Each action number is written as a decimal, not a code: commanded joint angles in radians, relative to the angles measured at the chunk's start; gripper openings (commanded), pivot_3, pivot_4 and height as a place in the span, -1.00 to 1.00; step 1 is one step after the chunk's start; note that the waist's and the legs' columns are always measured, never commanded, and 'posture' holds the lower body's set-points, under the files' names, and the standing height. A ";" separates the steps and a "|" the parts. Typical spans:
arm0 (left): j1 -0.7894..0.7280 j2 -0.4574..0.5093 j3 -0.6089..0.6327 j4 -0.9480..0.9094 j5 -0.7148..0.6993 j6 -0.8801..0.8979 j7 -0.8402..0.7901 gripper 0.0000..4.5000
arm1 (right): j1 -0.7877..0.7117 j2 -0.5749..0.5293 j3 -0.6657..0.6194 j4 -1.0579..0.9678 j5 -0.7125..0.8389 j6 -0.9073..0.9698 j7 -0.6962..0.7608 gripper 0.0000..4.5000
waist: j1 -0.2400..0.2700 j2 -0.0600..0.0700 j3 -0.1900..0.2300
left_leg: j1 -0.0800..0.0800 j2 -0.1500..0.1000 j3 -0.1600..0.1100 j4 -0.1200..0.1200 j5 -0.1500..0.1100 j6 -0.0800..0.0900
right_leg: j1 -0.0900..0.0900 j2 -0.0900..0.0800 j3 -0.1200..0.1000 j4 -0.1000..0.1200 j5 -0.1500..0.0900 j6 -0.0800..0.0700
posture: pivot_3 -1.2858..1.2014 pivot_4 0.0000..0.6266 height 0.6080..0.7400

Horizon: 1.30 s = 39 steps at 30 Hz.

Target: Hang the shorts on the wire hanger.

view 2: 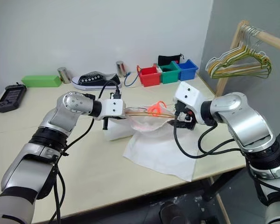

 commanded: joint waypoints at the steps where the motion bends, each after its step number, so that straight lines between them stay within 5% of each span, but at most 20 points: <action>1: -0.036 -0.009 0.022 -0.048 -0.033 -0.011 -0.015 -1.00 | 0.000 0.016 0.040 0.084 -0.044 -0.087 0.002 1.00 | -0.005 0.000 0.000 | 0.000 0.000 0.000 0.000 0.000 0.000 | 0.000 0.000 0.000 0.000 0.000 0.000 | -0.26 -0.90 1.00; 12: -0.006 0.012 0.031 -0.137 -0.041 0.019 -0.039 -1.00 | -0.012 0.023 0.157 0.300 -0.239 -0.380 0.021 1.00 | -0.024 0.000 0.000 | 0.000 0.000 0.001 0.000 0.000 0.000 | 0.000 0.000 0.001 0.000 0.000 0.000 | -0.23 -0.93 1.00; 32: -0.007 0.028 0.026 -0.173 -0.029 0.033 -0.016 -1.00 | -0.013 0.057 0.122 0.415 -0.370 -0.537 0.037 -0.94 | -0.003 0.000 0.000 | 0.001 0.000 0.000 0.000 0.000 0.000 | 0.001 0.000 0.000 0.000 0.000 0.001 | -0.21 -1.00 1.00; 36: -0.018 0.021 0.028 -0.157 -0.036 0.012 -0.009 -1.00 | -0.001 0.054 0.114 0.405 -0.371 -0.531 0.041 -0.97 | 0.002 0.000 0.000 | 0.001 -0.001 -0.001 0.000 0.000 0.000 | 0.001 0.000 0.000 0.000 0.000 0.001 | -0.22 -1.00 1.00; 39: -0.028 0.014 0.036 -0.141 -0.060 0.002 -0.022 -0.65 | 0.011 0.053 0.106 0.378 -0.366 -0.504 0.042 -1.00 | 0.005 0.000 0.000 | 0.001 -0.001 -0.001 0.000 0.000 0.000 | 0.001 0.000 0.000 0.000 0.000 0.001 | -0.23 -1.00 1.00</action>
